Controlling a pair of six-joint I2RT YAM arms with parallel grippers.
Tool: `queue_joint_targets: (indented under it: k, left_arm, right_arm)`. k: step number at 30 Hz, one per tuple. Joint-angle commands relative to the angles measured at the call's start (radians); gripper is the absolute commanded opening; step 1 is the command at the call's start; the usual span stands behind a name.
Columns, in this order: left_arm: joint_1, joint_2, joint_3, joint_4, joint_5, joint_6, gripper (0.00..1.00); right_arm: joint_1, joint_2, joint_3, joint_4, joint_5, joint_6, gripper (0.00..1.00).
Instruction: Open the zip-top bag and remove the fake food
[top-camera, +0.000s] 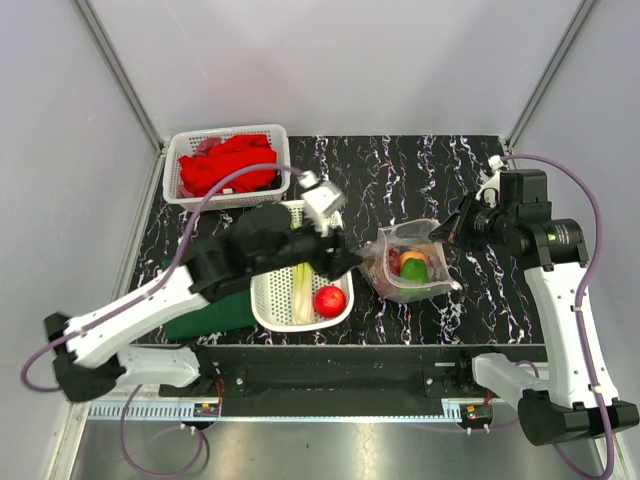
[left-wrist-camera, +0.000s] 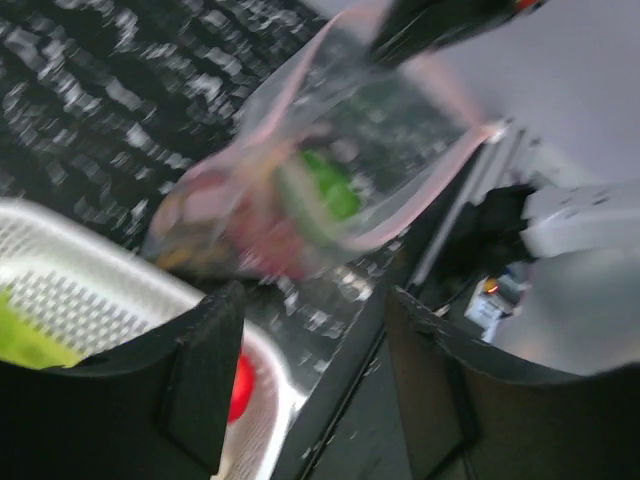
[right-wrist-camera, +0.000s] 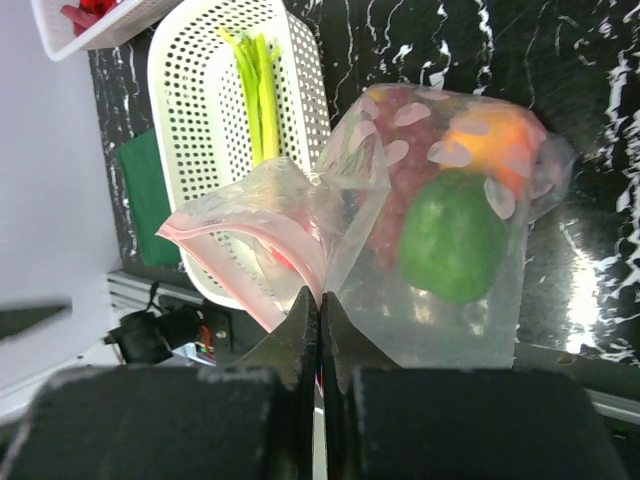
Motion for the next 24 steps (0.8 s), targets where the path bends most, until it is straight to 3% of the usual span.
queue_joint_targets:
  k: [1, 4, 8, 20, 24]
  left_arm:
    - [-0.099, 0.213, 0.226, 0.162, 0.004, -0.054, 0.51]
    - [-0.105, 0.362, 0.341, 0.128, 0.017, -0.066, 0.37]
    - [-0.125, 0.439, 0.371, 0.132, -0.050, -0.054, 0.30]
    - [-0.174, 0.545, 0.305, 0.251, -0.222, -0.022, 0.18]
    - [-0.175, 0.583, 0.290, 0.243, -0.213, -0.054, 0.18]
  right_arm:
    - [0.003, 0.002, 0.003, 0.016, -0.077, 0.075, 0.00]
    - [0.003, -0.005, -0.011, 0.026, -0.076, 0.135, 0.00]
    - [0.003, -0.013, 0.007, 0.013, -0.028, 0.193, 0.00]
    - [0.003, -0.067, -0.033, 0.092, 0.016, 0.473, 0.00]
    - [0.003, -0.085, -0.047, 0.100, 0.054, 0.503, 0.00]
